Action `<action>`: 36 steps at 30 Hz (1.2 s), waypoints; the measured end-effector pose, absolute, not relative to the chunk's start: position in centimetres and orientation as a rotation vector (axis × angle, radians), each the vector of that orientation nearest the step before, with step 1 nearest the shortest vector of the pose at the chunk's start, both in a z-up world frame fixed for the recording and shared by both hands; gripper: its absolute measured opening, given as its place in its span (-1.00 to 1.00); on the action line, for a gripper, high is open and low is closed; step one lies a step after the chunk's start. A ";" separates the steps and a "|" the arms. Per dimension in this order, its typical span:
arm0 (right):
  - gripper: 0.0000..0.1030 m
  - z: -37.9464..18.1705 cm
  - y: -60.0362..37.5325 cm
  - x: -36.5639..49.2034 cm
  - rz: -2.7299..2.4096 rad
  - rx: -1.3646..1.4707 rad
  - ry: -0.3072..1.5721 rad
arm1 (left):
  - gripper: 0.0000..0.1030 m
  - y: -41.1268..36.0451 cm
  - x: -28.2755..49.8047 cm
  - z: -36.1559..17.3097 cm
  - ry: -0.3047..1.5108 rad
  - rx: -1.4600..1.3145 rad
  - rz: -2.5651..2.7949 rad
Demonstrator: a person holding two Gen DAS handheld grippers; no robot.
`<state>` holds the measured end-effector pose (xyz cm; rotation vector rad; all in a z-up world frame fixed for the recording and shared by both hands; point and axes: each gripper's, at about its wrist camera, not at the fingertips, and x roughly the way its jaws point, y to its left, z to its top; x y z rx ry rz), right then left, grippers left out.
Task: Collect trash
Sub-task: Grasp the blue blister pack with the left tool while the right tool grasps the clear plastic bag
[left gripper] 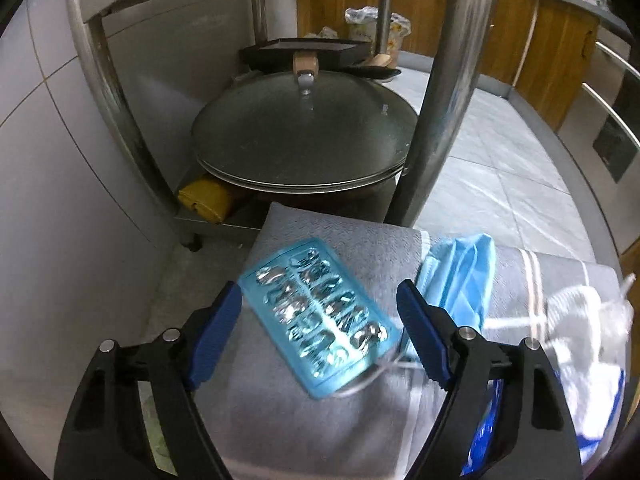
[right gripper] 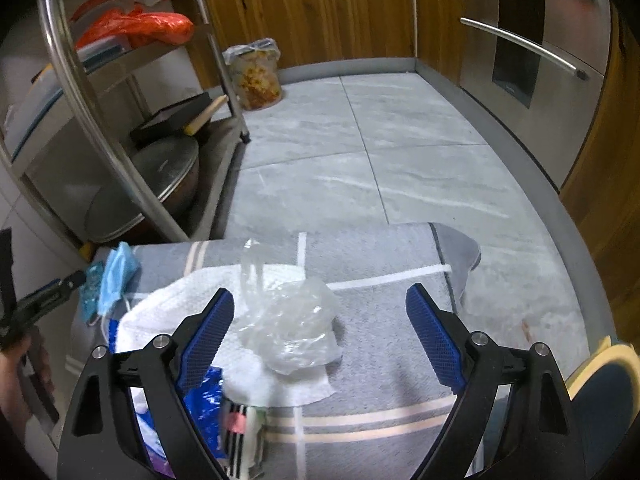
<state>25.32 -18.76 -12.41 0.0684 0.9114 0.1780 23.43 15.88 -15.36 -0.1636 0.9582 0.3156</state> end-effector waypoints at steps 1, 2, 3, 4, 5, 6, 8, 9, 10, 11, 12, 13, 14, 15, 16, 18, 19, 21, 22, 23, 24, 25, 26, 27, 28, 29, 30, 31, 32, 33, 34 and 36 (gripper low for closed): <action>0.71 -12.6 -18.8 25.4 0.180 0.066 0.915 | 0.53 15.8 23.8 -15.7 0.967 -0.163 0.325; 0.70 -12.8 -18.8 25.6 0.182 0.065 0.919 | 0.53 15.7 24.2 -16.2 0.982 -0.162 0.331; 0.69 -13.0 -18.9 25.7 0.184 0.058 0.925 | 0.53 15.8 24.5 -16.6 0.993 -0.158 0.342; 0.67 -13.2 -19.0 25.7 0.185 0.054 0.928 | 0.53 15.9 24.7 -16.9 0.999 -0.161 0.345; 0.66 -13.4 -19.0 25.8 0.189 0.052 0.932 | 0.53 15.9 24.8 -17.2 1.008 -0.173 0.340; 0.64 -13.6 -19.0 25.9 0.193 0.051 0.937 | 0.53 15.9 25.0 -17.4 1.014 -0.180 0.335; 0.63 -14.0 -18.9 26.0 0.209 0.053 0.948 | 0.53 15.7 25.2 -18.0 1.028 -0.195 0.314; 0.61 -14.3 -18.7 26.0 0.217 0.050 0.954 | 0.53 15.5 25.3 -18.1 1.032 -0.177 0.321; 0.58 -14.6 -18.5 26.0 0.223 0.046 0.961 | 0.53 15.4 25.4 -18.3 1.040 -0.158 0.328; 0.56 -14.8 -18.5 25.9 0.229 0.047 0.966 | 0.54 15.3 25.4 -18.4 1.046 -0.150 0.333; 0.50 -15.1 -18.3 25.9 0.239 0.052 0.981 | 0.54 15.3 25.4 -18.5 1.048 -0.142 0.336; 0.45 -15.3 -18.2 25.9 0.246 0.058 0.987 | 0.54 15.3 25.4 -18.6 1.056 -0.136 0.346; 0.43 -15.4 -18.1 25.8 0.256 0.065 0.988 | 0.54 15.5 25.4 -18.8 1.065 -0.140 0.354; 0.41 -15.4 -17.9 25.8 0.263 0.064 0.990 | 0.52 15.7 25.3 -19.0 1.071 -0.149 0.362; 0.37 -15.5 -17.6 25.7 0.269 0.056 0.992 | 0.49 15.9 25.4 -19.0 1.068 -0.161 0.360; 0.30 -15.7 -17.2 25.6 0.288 0.044 1.003 | 0.44 16.2 25.2 -19.0 1.066 -0.173 0.358; 0.21 -15.9 -17.0 25.6 0.302 0.042 1.012 | 0.38 16.3 25.2 -19.0 1.064 -0.172 0.357; -0.06 -16.3 -16.7 25.5 0.316 0.032 1.025 | 0.36 16.2 25.2 -19.0 1.063 -0.169 0.353; -0.23 -16.5 -16.6 25.5 0.322 0.031 1.032 | 0.36 16.1 25.1 -19.0 1.063 -0.165 0.350; -0.26 -16.5 -16.5 25.4 0.323 0.025 1.030 | 0.36 15.9 25.0 -19.0 1.062 -0.158 0.348; -0.36 -16.4 -16.4 25.3 0.324 0.024 1.024 | 0.35 15.8 24.9 -19.0 1.062 -0.155 0.342; -0.44 -16.2 -16.4 25.3 0.326 0.023 1.019 | 0.35 15.7 24.7 -18.9 1.061 -0.157 0.338; -0.47 -16.0 -16.4 25.3 0.327 0.027 1.017 | 0.35 15.8 24.6 -18.8 1.062 -0.161 0.336; -0.52 -15.9 -16.5 25.2 0.328 0.029 1.015 | 0.35 15.6 24.4 -18.6 1.061 -0.164 0.338; -0.53 -15.7 -16.5 25.1 0.330 0.022 1.010 | 0.35 15.5 24.0 -18.4 1.056 -0.164 0.340; -0.55 -15.6 -16.5 25.0 0.330 0.014 1.005 | 0.35 15.5 23.8 -18.0 1.048 -0.158 0.346; -0.59 -15.2 -16.6 24.7 0.328 0.003 0.993 | 0.35 15.5 23.8 -17.8 1.042 -0.155 0.349; -0.62 -14.9 -16.9 24.4 0.331 0.004 0.985 | 0.35 15.5 23.6 -17.4 1.033 -0.157 0.351; -0.63 -14.6 -17.2 24.1 0.326 0.005 0.976 | 0.35 15.6 23.6 -17.1 1.027 -0.160 0.352; -0.67 -14.3 -17.5 23.9 0.320 0.005 0.969 | 0.35 15.5 23.3 -16.6 1.016 -0.164 0.352; -0.69 -13.9 -17.8 23.6 0.316 0.011 0.960 | 0.35 15.3 22.9 -15.9 1.001 -0.162 0.352; -0.69 -13.2 -18.5 22.9 0.309 0.020 0.949 | 0.35 14.9 22.0 -14.7 0.977 -0.157 0.349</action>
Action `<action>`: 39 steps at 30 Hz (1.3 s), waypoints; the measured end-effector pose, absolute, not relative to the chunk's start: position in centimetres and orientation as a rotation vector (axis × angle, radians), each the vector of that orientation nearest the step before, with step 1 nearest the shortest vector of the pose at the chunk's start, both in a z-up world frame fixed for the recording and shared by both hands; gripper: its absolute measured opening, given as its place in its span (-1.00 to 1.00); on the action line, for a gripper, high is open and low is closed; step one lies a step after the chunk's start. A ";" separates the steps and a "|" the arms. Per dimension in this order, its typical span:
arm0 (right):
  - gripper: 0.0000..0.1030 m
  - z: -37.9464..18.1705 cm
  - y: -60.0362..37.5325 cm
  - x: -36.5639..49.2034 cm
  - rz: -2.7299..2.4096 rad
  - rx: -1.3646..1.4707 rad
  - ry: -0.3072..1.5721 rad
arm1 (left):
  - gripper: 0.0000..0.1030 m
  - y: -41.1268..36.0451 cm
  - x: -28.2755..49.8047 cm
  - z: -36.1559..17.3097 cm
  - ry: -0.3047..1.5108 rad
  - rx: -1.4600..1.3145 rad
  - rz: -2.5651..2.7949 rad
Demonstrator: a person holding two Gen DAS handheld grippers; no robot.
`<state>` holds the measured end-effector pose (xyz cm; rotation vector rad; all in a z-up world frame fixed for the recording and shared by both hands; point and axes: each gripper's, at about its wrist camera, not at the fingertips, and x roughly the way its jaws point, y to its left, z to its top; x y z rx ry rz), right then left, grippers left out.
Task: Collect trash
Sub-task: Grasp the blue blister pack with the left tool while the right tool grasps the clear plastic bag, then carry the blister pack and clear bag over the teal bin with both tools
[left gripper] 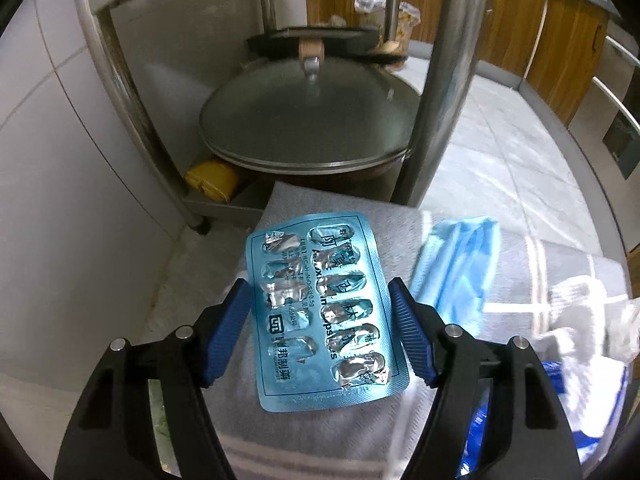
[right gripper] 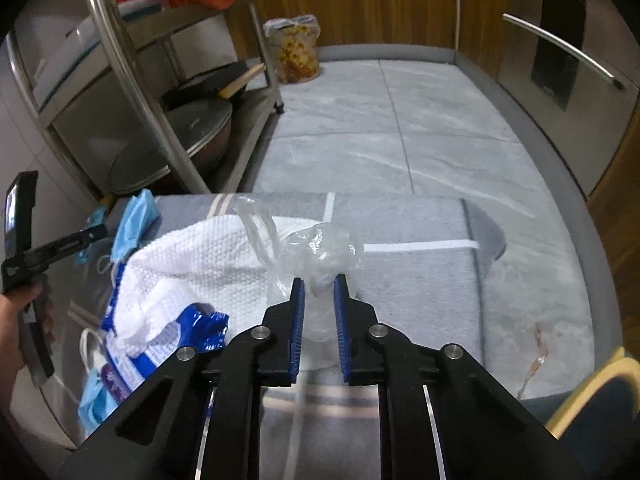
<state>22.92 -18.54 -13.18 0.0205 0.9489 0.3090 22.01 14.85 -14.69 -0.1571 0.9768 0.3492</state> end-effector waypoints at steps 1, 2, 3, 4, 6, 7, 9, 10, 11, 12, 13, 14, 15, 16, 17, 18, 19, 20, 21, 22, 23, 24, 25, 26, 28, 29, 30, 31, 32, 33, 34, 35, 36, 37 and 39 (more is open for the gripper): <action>-0.69 -12.9 -18.8 22.7 0.303 0.018 0.945 | 0.35 14.5 21.6 -14.1 0.961 -0.151 0.349; -0.69 -12.7 -19.0 22.3 0.299 0.016 0.941 | 0.35 14.3 21.3 -13.6 0.948 -0.149 0.346; -0.70 -12.3 -19.3 21.9 0.293 0.016 0.935 | 0.35 13.8 20.8 -12.7 0.925 -0.150 0.340; -0.70 -12.0 -19.6 21.4 0.288 0.016 0.929 | 0.35 13.4 20.3 -11.9 0.906 -0.155 0.330; -0.70 -11.2 -20.0 20.5 0.284 0.014 0.917 | 0.35 12.3 19.3 -10.3 0.869 -0.165 0.304; -0.70 -10.8 -20.2 20.0 0.283 0.013 0.908 | 0.35 11.6 18.8 -9.3 0.846 -0.162 0.288; -0.70 -9.7 -20.6 19.0 0.278 0.013 0.887 | 0.35 10.3 18.1 -7.7 0.805 -0.134 0.256; -0.70 -9.1 -20.9 18.4 0.274 0.010 0.874 | 0.35 9.6 17.6 -7.0 0.784 -0.116 0.242; -0.70 -8.7 -21.1 18.0 0.271 0.010 0.864 | 0.35 8.5 17.0 -6.0 0.756 -0.090 0.218; -0.70 -8.1 -21.4 17.3 0.267 0.011 0.850 | 0.35 7.8 16.6 -5.4 0.739 -0.071 0.201; -0.70 -7.7 -21.7 16.9 0.264 0.014 0.841 | 0.35 6.8 16.0 -4.6 0.717 -0.046 0.181; -0.70 -7.3 -22.1 16.4 0.260 0.016 0.832 | 0.35 5.7 15.4 -3.9 0.693 -0.020 0.159; -0.70 -6.9 -22.6 15.8 0.252 0.020 0.820 | 0.35 5.1 15.0 -3.4 0.678 -0.007 0.144; -0.70 -6.6 -23.1 15.3 0.248 0.025 0.815 | 0.35 4.1 14.5 -2.8 0.660 0.004 0.120; -0.70 -6.4 -23.5 15.0 0.242 0.030 0.810 | 0.35 3.1 13.9 -2.2 0.647 0.007 0.097; -0.70 -6.2 -24.0 14.6 0.234 0.039 0.807 | 0.35 2.6 13.8 -1.9 0.637 0.009 0.080; -0.70 -6.0 -24.6 14.2 0.226 0.046 0.803 | 0.35 1.9 13.3 -1.5 0.625 0.013 0.060; -0.70 -5.7 -25.2 13.8 0.215 0.052 0.798 | 0.35 1.2 12.8 -1.0 0.614 0.015 0.041; -0.70 -5.5 -25.6 13.6 0.208 0.057 0.796 | 0.35 0.6 12.4 -0.7 0.608 0.012 0.024; -0.70 -5.3 -26.0 13.4 0.200 0.062 0.793 | 0.35 0.0 12.0 -0.3 0.602 0.004 0.003; -0.70 -5.0 -26.6 13.1 0.190 0.067 0.787 | 0.35 -0.8 11.6 0.0 0.592 -0.002 -0.019; -0.70 -4.7 -26.9 12.8 0.184 0.069 0.782 | 0.35 -1.5 11.1 0.4 0.584 -0.002 -0.035; -0.70 -4.4 -27.4 12.5 0.175 0.071 0.775 | 0.35 -2.3 10.7 0.7 0.575 0.001 -0.051; -0.70 -4.1 -27.9 12.2 0.166 0.073 0.768 | 0.35 -3.2 10.3 1.1 0.567 0.005 -0.067; -0.70 -3.7 -29.0 11.6 0.149 0.080 0.760 | 0.35 -4.7 9.8 1.5 0.554 0.021 -0.107; -0.70 -3.6 -29.3 11.4 0.142 0.082 0.757 | 0.35 -5.6 9.5 1.5 0.547 0.037 -0.121; -0.70 -3.4 -30.0 11.1 0.128 0.086 0.753 | 0.35 -6.2 9.3 1.5 0.543 0.053 -0.131; -0.70 -3.3 -30.5 11.0 0.119 0.090 0.751 | 0.35 -7.0 9.2 1.5 0.541 0.067 -0.142; -0.70 -3.3 -30.9 10.9 0.111 0.094 0.750 | 0.36 -8.0 9.1 1.5 0.538 0.085 -0.161; -0.70 -3.2 -31.6 10.7 0.096 0.102 0.749 | 0.36 -8.6 9.0 1.5 0.537 0.095 -0.173; -0.70 -3.3 -32.0 10.6 0.089 0.107 0.750 | 0.36 -9.3 8.9 1.4 0.535 0.109 -0.189; -0.70 -3.3 -32.7 10.5 0.073 0.114 0.751 | 0.36 -10.1 8.8 1.4 0.532 0.122 -0.207; -0.70 -3.3 -33.1 10.3 0.060 0.117 0.752 | 0.36 -10.7 8.8 1.5 0.531 0.130 -0.220; -0.70 -3.3 -33.5 10.2 0.050 0.121 0.753 | 0.36 -11.5 8.7 1.5 0.528 0.143 -0.237; -0.70 -3.4 -34.6 10.0 0.029 0.132 0.755 | 0.36 -13.0 8.5 1.5 0.522 0.168 -0.267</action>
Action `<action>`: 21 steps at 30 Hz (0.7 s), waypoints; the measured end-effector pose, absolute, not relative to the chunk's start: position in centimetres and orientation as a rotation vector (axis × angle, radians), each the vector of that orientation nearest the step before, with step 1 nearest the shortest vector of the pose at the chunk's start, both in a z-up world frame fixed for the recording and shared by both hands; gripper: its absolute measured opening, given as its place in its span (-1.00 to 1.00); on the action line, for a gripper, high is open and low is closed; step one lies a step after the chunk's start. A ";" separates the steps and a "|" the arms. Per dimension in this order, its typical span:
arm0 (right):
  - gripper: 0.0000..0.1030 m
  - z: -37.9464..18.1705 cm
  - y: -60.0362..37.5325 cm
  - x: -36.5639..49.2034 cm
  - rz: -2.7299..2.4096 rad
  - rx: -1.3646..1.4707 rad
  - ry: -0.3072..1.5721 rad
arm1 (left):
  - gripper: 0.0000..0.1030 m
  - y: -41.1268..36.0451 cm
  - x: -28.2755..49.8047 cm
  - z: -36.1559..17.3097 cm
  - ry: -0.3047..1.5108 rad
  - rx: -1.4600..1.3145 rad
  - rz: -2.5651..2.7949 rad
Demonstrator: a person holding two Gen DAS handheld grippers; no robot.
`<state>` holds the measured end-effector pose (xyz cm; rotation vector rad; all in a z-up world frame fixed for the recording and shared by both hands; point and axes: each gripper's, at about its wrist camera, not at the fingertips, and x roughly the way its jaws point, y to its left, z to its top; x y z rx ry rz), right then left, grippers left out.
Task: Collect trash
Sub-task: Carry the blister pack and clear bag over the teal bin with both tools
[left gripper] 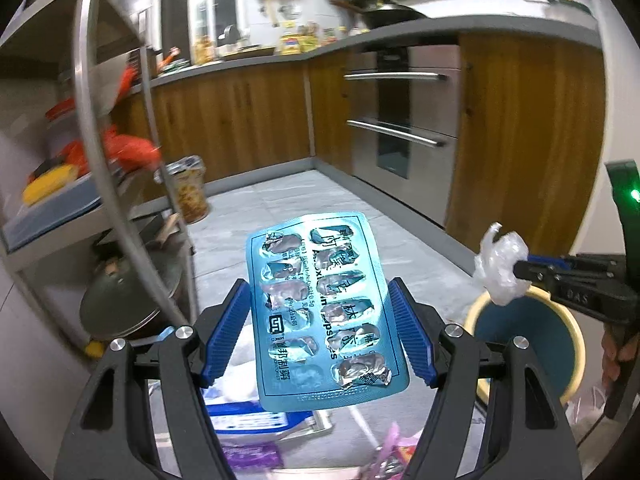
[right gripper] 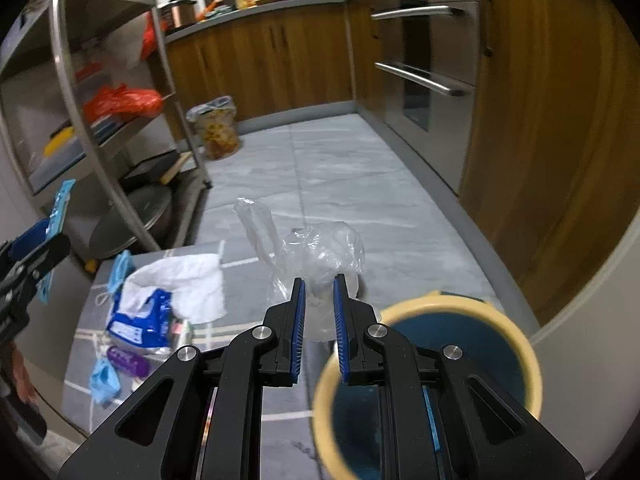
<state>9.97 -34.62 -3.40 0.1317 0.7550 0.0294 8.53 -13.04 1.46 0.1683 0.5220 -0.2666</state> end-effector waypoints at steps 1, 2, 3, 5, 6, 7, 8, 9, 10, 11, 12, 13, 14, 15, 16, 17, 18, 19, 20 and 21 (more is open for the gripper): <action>-0.70 -3.5 -35.3 9.8 0.018 0.139 0.755 | 0.36 -13.6 8.5 1.5 0.518 0.179 -0.278; -0.70 -3.5 -35.7 9.7 0.010 0.143 0.756 | 0.36 -14.5 8.4 1.5 0.513 0.191 -0.297; -0.70 -3.6 -36.4 9.5 -0.004 0.148 0.758 | 0.36 -15.1 8.2 1.5 0.511 0.197 -0.310; -0.70 -3.7 -37.6 9.1 -0.023 0.158 0.760 | 0.36 -16.4 8.1 1.4 0.508 0.211 -0.339; -0.70 -3.8 -38.0 9.0 -0.033 0.161 0.762 | 0.36 -17.0 8.2 1.3 0.507 0.217 -0.350; -0.70 -3.8 -38.3 8.8 -0.041 0.164 0.763 | 0.36 -17.7 8.1 1.3 0.505 0.225 -0.362; -0.70 -3.8 -38.8 8.7 -0.051 0.167 0.763 | 0.36 -18.5 8.1 1.2 0.505 0.232 -0.377; -0.70 -3.8 -39.2 8.6 -0.058 0.170 0.763 | 0.36 -19.2 8.1 1.1 0.505 0.238 -0.390; -0.70 -3.9 -39.7 8.5 -0.066 0.173 0.763 | 0.36 -19.9 8.0 0.9 0.506 0.244 -0.401; -0.70 -4.0 -40.0 8.4 -0.074 0.177 0.764 | 0.36 -20.5 8.1 0.8 0.507 0.253 -0.414; -0.70 -4.0 -40.5 8.3 -0.081 0.181 0.765 | 0.36 -20.9 8.1 0.6 0.507 0.258 -0.422; -0.70 -4.2 -41.0 8.2 -0.089 0.185 0.767 | 0.36 -21.6 8.1 0.5 0.510 0.266 -0.434; -0.70 -4.2 -41.4 8.1 -0.094 0.188 0.769 | 0.36 -22.2 8.1 0.3 0.512 0.273 -0.445; -0.70 -4.3 -41.9 8.0 -0.102 0.191 0.771 | 0.36 -22.8 8.2 0.2 0.514 0.277 -0.452; -0.70 -4.3 -42.2 7.8 -0.108 0.194 0.771 | 0.36 -23.4 8.3 0.1 0.515 0.281 -0.461; -0.70 -4.4 -42.5 7.7 -0.114 0.197 0.772 | 0.36 -24.1 8.3 0.0 0.515 0.286 -0.475; -0.70 -4.5 -42.9 7.6 -0.122 0.199 0.773 | 0.36 -24.6 8.2 -0.2 0.515 0.289 -0.487; -0.70 -4.6 -43.3 7.5 -0.130 0.204 0.776 | 0.36 -25.0 8.2 -0.3 0.515 0.291 -0.496; -0.70 -4.6 -43.6 7.4 -0.136 0.206 0.778 | 0.36 -25.4 8.1 -0.5 0.516 0.294 -0.506; -0.70 -4.8 -44.0 7.3 -0.144 0.212 0.782 | 0.36 -26.0 8.1 -0.7 0.518 0.299 -0.519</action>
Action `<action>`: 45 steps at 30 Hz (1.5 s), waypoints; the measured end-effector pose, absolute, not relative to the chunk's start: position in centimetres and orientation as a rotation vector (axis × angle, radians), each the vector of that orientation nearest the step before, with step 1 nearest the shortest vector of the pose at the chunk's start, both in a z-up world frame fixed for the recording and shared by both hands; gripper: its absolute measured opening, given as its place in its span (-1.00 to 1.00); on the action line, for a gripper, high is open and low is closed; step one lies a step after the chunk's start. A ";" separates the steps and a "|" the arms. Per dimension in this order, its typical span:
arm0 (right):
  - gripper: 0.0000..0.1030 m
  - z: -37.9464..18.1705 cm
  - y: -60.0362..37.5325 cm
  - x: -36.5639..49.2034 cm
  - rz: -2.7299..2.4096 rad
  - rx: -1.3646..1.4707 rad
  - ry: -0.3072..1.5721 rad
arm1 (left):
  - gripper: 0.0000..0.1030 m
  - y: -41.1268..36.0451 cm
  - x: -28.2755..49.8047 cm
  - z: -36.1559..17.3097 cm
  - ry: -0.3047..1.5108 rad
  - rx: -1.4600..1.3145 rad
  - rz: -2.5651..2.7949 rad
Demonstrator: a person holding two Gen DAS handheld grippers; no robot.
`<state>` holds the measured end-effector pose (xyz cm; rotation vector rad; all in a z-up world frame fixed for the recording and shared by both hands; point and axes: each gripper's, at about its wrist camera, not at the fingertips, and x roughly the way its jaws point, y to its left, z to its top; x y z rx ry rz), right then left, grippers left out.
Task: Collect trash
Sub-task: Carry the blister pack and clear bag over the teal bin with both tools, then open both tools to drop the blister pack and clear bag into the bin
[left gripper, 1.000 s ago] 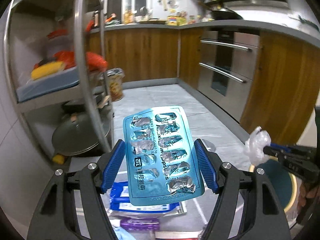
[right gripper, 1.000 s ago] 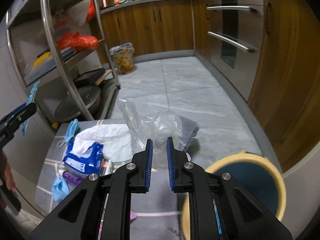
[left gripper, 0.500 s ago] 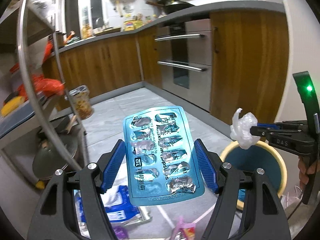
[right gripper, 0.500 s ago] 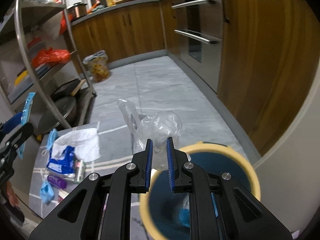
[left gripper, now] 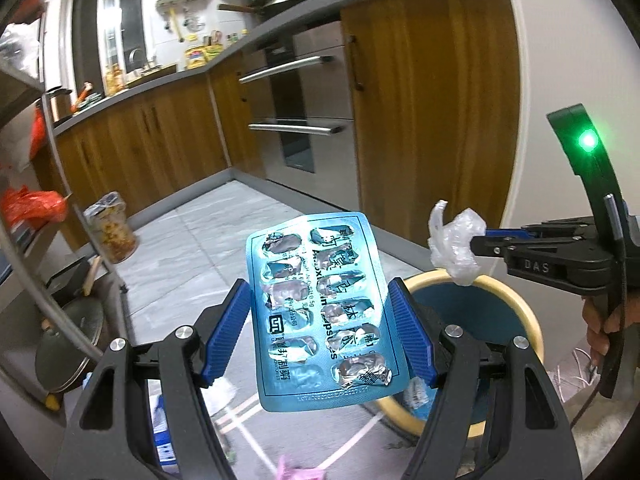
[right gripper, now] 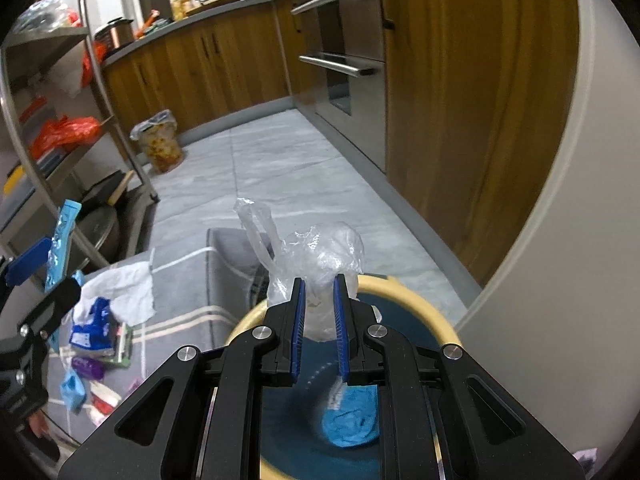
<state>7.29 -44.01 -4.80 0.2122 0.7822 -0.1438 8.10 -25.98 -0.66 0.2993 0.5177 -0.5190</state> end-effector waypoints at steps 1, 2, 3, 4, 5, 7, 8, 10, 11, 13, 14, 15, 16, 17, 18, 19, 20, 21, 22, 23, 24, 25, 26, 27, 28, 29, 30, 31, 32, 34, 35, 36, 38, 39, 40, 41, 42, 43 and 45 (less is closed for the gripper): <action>-0.70 -5.1 -44.5 7.2 -0.154 0.220 0.790 | 0.36 -26.6 8.1 -0.9 0.521 0.306 -0.532; -0.70 -5.4 -44.9 7.2 -0.165 0.227 0.799 | 0.36 -26.9 8.0 -1.1 0.524 0.310 -0.541; -0.70 -5.6 -45.3 7.1 -0.175 0.236 0.807 | 0.36 -27.4 7.9 -1.5 0.530 0.317 -0.556; -0.70 -5.8 -45.6 7.2 -0.182 0.245 0.813 | 0.36 -27.9 7.9 -1.8 0.537 0.320 -0.570; -0.70 -6.1 -46.0 7.2 -0.189 0.255 0.819 | 0.36 -28.4 7.8 -2.1 0.545 0.323 -0.586; -0.70 -6.8 -46.9 7.2 -0.208 0.271 0.838 | 0.36 -29.2 7.7 -2.7 0.559 0.325 -0.612; -0.70 -7.0 -47.1 7.2 -0.214 0.275 0.843 | 0.36 -29.7 7.8 -3.1 0.570 0.329 -0.627; -0.70 -7.6 -47.6 7.2 -0.228 0.277 0.858 | 0.36 -30.4 7.5 -3.8 0.578 0.344 -0.639; -0.70 -7.7 -47.6 7.2 -0.230 0.277 0.862 | 0.36 -30.8 7.5 -4.3 0.586 0.358 -0.645; -0.70 -8.1 -47.6 7.3 -0.235 0.267 0.872 | 0.36 -31.3 7.5 -5.1 0.600 0.373 -0.649; -0.70 -8.2 -47.6 7.3 -0.234 0.262 0.875 | 0.36 -31.5 7.5 -5.5 0.613 0.374 -0.653; -0.70 -8.3 -47.5 7.3 -0.231 0.258 0.877 | 0.36 -31.5 7.6 -5.8 0.623 0.373 -0.654; -0.70 -8.4 -47.4 7.4 -0.228 0.257 0.880 | 0.36 -31.7 7.7 -6.2 0.637 0.370 -0.659; -0.70 -8.5 -47.4 7.4 -0.223 0.256 0.885 | 0.36 -31.9 7.7 -6.5 0.645 0.369 -0.663; -0.70 -8.6 -47.3 7.5 -0.220 0.256 0.890 | 0.36 -32.1 7.8 -6.8 0.656 0.370 -0.669; -0.70 -8.8 -47.3 7.5 -0.217 0.257 0.896 | 0.36 -32.3 7.7 -7.1 0.663 0.373 -0.674; -0.70 -9.0 -47.3 7.6 -0.217 0.257 0.904 | 0.36 -32.5 7.7 -7.3 0.669 0.376 -0.679; -0.70 -9.2 -47.4 7.6 -0.215 0.258 0.913 | 0.36 -32.8 7.8 -7.7 0.676 0.381 -0.686; -0.70 -9.4 -47.5 7.7 -0.216 0.259 0.920 | 0.36 -33.0 7.8 -8.0 0.683 0.385 -0.694; -0.70 -9.7 -47.6 7.7 -0.219 0.259 0.931 | 0.36 -33.2 7.8 -8.4 0.690 0.387 -0.705; -0.70 -10.0 -47.8 7.8 -0.223 0.260 0.939 | 0.36 -33.4 7.7 -8.6 0.697 0.390 -0.712; -0.70 -10.3 -47.9 7.8 -0.227 0.266 0.948 | 0.36 -33.6 7.7 -8.9 0.701 0.401 -0.716; -0.70 -10.6 -48.1 7.9 -0.229 0.273 0.957 | 0.36 -33.8 7.5 -9.1 0.701 0.415 -0.719; -0.70 -10.9 -48.3 7.9 -0.237 0.282 0.970 | 0.36 -34.0 7.5 -9.3 0.703 0.424 -0.725; -0.70 -11.2 -48.5 8.0 -0.247 0.292 0.981 | 0.37 -34.1 7.4 -9.4 0.706 0.431 -0.733; -0.70 -11.5 -48.7 8.0 -0.252 0.306 0.992 | 0.37 -34.2 7.3 -9.6 0.708 0.438 -0.739; -0.70 -11.6 -48.8 8.0 -0.255 0.314 0.996 | 0.37 -34.5 7.3 -9.8 0.713 0.445 -0.750; -0.69 -11.8 -49.0 8.0 -0.259 0.321 1.002 | 0.37 -34.6 7.2 -9.9 0.716 0.449 -0.757; -0.69 -12.0 -49.0 8.0 -0.259 0.327 1.005 | 0.37 -34.7 7.2 -10.1 0.718 0.455 -0.762; -0.68 -12.1 -48.9 8.0 -0.255 0.329 1.009 | 0.37 -34.7 7.2 -10.3 0.719 0.465 -0.763; -0.68 -12.1 -48.8 8.0 -0.251 0.327 1.010 | 0.37 -34.7 7.2 -10.5 0.720 0.470 -0.761; -0.68 -12.1 -48.7 8.1 -0.247 0.326 1.010 | 0.37 -34.7 7.1 -10.4 0.720 0.473 -0.759; -0.68 -12.1 -48.6 8.1 -0.237 0.324 1.011 | 0.38 -34.6 7.2 -10.5 0.717 0.478 -0.746; -0.67 -12.0 -48.6 8.1 -0.231 0.321 1.010 | 0.38 -34.6 7.3 -10.5 0.716 0.478 -0.742; -0.67 -12.0 -48.5 8.0 -0.227 0.317 1.009 | 0.38 -34.6 7.4 -10.6 0.715 0.477 -0.739; -0.67 -12.0 -48.5 8.0 -0.226 0.311 1.008 | 0.38 -34.6 7.4 -10.6 0.715 0.477 -0.735; -0.67 -12.0 -48.5 7.9 -0.225 0.308 1.008 | 0.38 -34.6 7.4 -10.6 0.715 0.477 -0.733; -0.65 -12.0 -48.6 8.0 -0.224 0.309 1.008 | 0.39 -34.5 7.4 -10.6 0.714 0.476 -0.731; -0.60 -12.0 -48.7 8.0 -0.222 0.313 1.012 | 0.39 -34.4 7.3 -10.5 0.711 0.473 -0.728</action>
